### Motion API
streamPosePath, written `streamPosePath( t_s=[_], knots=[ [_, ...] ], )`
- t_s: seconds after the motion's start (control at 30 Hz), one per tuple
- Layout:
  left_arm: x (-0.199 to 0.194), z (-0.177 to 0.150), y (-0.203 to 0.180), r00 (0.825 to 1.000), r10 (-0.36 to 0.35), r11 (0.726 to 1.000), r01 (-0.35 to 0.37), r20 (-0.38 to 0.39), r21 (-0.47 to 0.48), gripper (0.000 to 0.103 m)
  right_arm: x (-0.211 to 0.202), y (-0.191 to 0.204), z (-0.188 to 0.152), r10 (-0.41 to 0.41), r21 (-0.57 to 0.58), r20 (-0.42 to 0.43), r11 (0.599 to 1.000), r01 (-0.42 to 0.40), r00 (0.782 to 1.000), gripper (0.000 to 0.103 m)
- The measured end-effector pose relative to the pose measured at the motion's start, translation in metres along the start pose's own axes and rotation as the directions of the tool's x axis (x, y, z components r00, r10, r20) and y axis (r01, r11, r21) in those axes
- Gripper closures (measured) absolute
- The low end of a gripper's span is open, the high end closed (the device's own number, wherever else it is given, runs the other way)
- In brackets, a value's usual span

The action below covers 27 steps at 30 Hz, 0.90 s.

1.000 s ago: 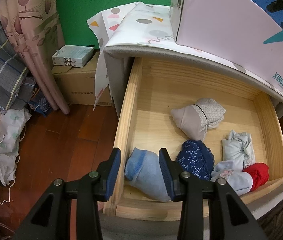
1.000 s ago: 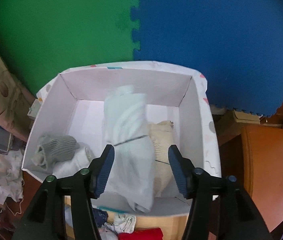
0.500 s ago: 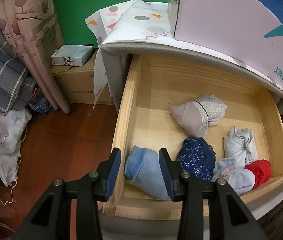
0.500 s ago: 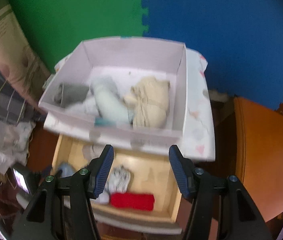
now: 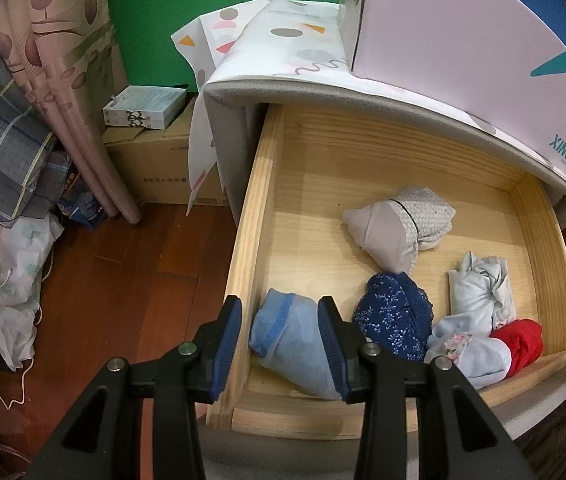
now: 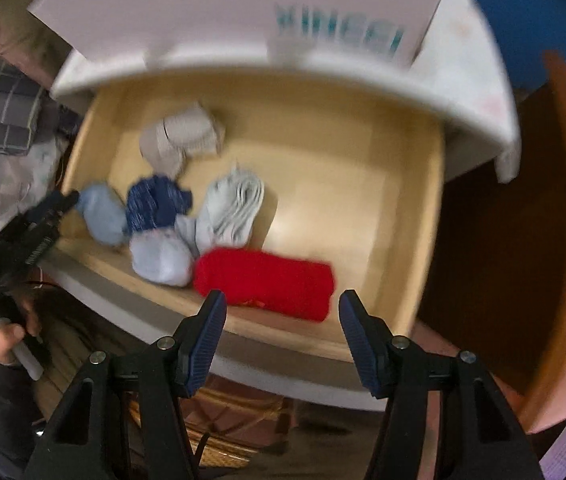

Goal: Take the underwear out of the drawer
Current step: 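Move the open right tool back down into the drawer, then grasp the red garment in the drawer with the right tool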

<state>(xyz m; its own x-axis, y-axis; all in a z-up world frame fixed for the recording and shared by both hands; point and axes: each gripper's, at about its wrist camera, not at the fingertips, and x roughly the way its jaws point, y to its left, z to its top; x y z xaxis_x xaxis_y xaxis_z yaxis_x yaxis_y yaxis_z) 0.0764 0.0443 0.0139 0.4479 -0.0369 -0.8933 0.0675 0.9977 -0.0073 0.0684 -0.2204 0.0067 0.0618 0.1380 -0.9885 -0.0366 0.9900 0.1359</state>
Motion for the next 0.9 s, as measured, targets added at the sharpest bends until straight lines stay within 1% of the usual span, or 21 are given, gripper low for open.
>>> streamPosePath(
  t_s=[0.03, 0.07, 0.1, 0.17, 0.23, 0.3, 0.37, 0.43, 0.53, 0.6, 0.67, 0.77, 0.83, 0.9],
  knots=[
    [0.000, 0.000, 0.000, 1.000, -0.001, 1.000, 0.001, -0.001, -0.002, 0.063, 0.009, 0.000, 0.002, 0.007, 0.009, -0.019, 1.000, -0.006, 1.000, 0.045],
    [0.001, 0.000, 0.000, 1.000, -0.002, 1.000, 0.002, -0.002, -0.002, 0.063, 0.016, -0.001, 0.004, 0.011, 0.016, -0.036, 1.000, -0.010, 0.999, 0.042],
    [0.001, 0.000, 0.000, 1.000, -0.003, 1.000, 0.003, -0.002, -0.002, 0.063, 0.027, 0.000, 0.007, 0.017, 0.026, -0.055, 1.000, -0.016, 0.998, 0.035],
    [0.001, 0.000, 0.000, 1.000, -0.002, 1.000, 0.002, 0.000, -0.001, 0.063, 0.035, 0.002, 0.009, 0.020, 0.030, -0.070, 0.999, -0.018, 0.997, 0.026],
    [0.001, 0.000, 0.000, 1.000, -0.004, 1.000, 0.004, -0.002, 0.000, 0.063, 0.042, 0.007, 0.012, 0.029, 0.028, -0.085, 0.999, -0.027, 0.996, 0.022],
    [0.002, 0.000, 0.000, 1.000, -0.002, 1.000, 0.002, -0.004, 0.000, 0.063, 0.050, 0.015, 0.016, 0.017, 0.015, -0.106, 1.000, -0.016, 0.994, 0.017],
    [0.002, 0.000, 0.001, 1.000, -0.004, 1.000, 0.004, -0.003, 0.001, 0.063, 0.057, 0.021, 0.018, 0.008, -0.004, -0.117, 1.000, -0.009, 0.993, 0.014],
    [0.003, 0.000, 0.000, 1.000, -0.003, 1.000, 0.003, -0.004, 0.001, 0.063, 0.067, 0.029, 0.020, -0.009, -0.027, -0.134, 1.000, 0.006, 0.991, 0.014],
    [0.003, -0.001, 0.000, 1.000, -0.003, 1.000, 0.003, -0.004, 0.000, 0.063, 0.084, 0.036, 0.021, -0.011, -0.043, -0.166, 0.999, 0.004, 0.986, 0.013],
    [0.003, -0.001, 0.000, 1.000, -0.003, 1.000, 0.003, -0.004, 0.001, 0.063, 0.093, 0.037, 0.021, -0.024, -0.049, -0.183, 0.999, 0.016, 0.983, 0.013],
    [0.003, 0.000, 0.000, 1.000, -0.003, 1.000, 0.003, -0.004, 0.001, 0.063, 0.100, 0.036, 0.022, -0.044, -0.052, -0.183, 0.998, 0.035, 0.982, 0.011],
    [0.003, 0.000, 0.000, 1.000, -0.003, 1.000, 0.003, -0.004, 0.000, 0.063, 0.105, 0.027, 0.028, -0.026, -0.007, -0.181, 1.000, 0.025, 0.983, 0.010],
    [0.003, 0.000, 0.000, 1.000, -0.002, 1.000, 0.002, -0.004, 0.001, 0.063, 0.105, 0.017, 0.033, -0.045, 0.025, -0.172, 0.998, 0.050, 0.984, 0.010],
    [0.003, 0.000, 0.000, 1.000, -0.003, 1.000, 0.003, -0.004, 0.001, 0.063, 0.102, 0.006, 0.038, -0.102, 0.048, -0.151, 0.993, 0.110, 0.983, 0.010]
  ],
)
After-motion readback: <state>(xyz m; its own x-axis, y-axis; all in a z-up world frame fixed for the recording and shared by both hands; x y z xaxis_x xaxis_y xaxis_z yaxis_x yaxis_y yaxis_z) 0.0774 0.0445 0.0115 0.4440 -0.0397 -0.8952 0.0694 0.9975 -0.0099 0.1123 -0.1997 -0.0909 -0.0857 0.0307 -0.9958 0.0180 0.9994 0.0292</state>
